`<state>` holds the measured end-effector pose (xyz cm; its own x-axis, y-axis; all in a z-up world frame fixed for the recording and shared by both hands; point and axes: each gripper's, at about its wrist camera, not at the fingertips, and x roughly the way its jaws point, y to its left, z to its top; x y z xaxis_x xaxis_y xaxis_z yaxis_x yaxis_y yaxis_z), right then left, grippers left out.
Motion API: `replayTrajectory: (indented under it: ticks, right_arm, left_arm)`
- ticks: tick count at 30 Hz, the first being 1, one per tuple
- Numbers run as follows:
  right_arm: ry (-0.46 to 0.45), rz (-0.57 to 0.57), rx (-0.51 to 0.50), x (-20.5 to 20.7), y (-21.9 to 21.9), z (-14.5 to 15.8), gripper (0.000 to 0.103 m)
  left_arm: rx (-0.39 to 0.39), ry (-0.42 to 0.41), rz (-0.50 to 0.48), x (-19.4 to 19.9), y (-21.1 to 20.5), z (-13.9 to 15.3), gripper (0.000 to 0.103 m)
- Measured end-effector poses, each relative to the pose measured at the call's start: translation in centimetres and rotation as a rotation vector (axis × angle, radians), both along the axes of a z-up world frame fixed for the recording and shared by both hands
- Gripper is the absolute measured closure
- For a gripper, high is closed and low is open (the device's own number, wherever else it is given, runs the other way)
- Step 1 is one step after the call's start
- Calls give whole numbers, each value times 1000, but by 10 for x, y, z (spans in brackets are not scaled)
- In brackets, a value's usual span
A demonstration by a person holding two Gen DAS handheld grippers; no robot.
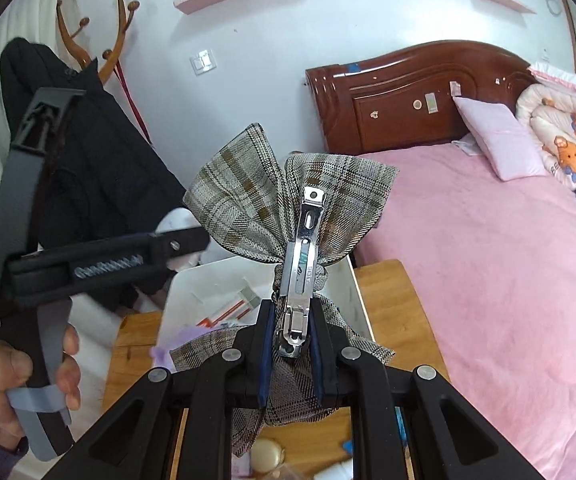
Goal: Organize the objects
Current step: 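Lift the earbud case and plaid bow and carry them over the white tray, then open both grippers to drop the earbud case and bow into the tray, then withdraw both grippers from the tray toward the remaining table items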
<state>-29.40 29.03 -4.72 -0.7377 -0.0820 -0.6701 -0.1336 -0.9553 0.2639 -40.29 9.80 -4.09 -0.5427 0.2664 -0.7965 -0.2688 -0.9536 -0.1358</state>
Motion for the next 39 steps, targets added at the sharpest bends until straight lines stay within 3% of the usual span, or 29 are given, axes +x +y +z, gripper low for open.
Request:
replayTrajectory:
  ticks: [5,11,13,15,16,18,21,22,28,39]
  right_arm:
    - [-56,-11,44,-35,-15,-17,87]
    - [-167,-16,108,-79,-33,-59,86]
    - [-208,-5,121,-89,-38,-74,84]
    - [-248,11,117,-97,-42,-88,76]
    - [-266,15,114,-99,-43,-93,72]
    - [-292,38,134,-100,-50,-104,63]
    - [-289,53,205,-95,-60,-108,41]
    - [-281,55,216,-93,-62,-108,40]
    - [-260,52,201,-82,-69,-100,40]
    - [-185,14,164,-42,-86,-56,40]
  left_arm:
    - [-66,-66,27,-27,-4,-32,44]
    - [-198,-109,86,-44,-16,-70,43]
    - [-203,-143,93,-45,-21,-81,43]
    - [-190,-165,89,-44,-24,-86,28]
    - [-193,-169,86,-42,-25,-87,12]
    - [-194,-153,73,-35,-26,-85,8]
    - [-179,-151,63,-28,-29,-80,7]
    - [-164,-149,58,-25,-30,-77,7]
    - [-104,-132,53,-12,-36,-56,7]
    - [18,-95,28,21,-53,-7,7]
